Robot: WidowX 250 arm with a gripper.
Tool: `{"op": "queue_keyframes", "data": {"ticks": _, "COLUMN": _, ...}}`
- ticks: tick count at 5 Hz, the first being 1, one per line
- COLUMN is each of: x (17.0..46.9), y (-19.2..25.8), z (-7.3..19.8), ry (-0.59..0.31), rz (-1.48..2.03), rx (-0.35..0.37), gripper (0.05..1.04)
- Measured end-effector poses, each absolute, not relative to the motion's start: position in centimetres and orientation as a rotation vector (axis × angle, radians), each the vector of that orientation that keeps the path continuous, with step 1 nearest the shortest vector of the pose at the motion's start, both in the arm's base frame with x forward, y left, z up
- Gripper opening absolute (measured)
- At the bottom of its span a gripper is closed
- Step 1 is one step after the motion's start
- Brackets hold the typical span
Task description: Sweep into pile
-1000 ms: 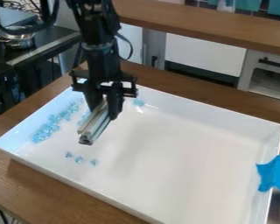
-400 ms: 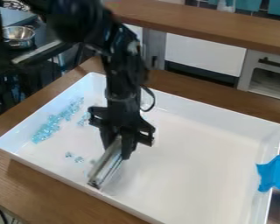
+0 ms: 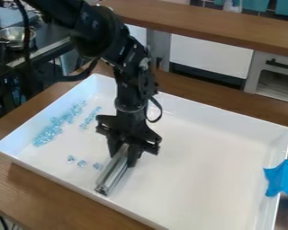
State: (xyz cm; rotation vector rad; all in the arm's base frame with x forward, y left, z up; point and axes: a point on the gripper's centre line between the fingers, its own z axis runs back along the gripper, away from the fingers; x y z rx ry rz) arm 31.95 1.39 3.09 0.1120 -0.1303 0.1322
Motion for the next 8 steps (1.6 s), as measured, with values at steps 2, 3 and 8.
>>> {"op": "queue_keyframes", "data": {"ticks": 2, "x": 31.6, "y": 6.8, "z": 3.1, "ry": -0.119, "rz": 0.200, "rx": 0.154, "gripper": 0.388}}
{"op": "queue_keyframes", "data": {"ticks": 3, "x": 31.4, "y": 8.5, "z": 3.1, "ry": -0.148, "rz": 0.175, "rx": 0.206, "gripper": 0.388}}
{"op": "queue_keyframes", "data": {"ticks": 8, "x": 31.3, "y": 7.8, "z": 4.4, "ry": -0.176, "rz": 0.208, "rx": 0.111, "gripper": 0.388}}
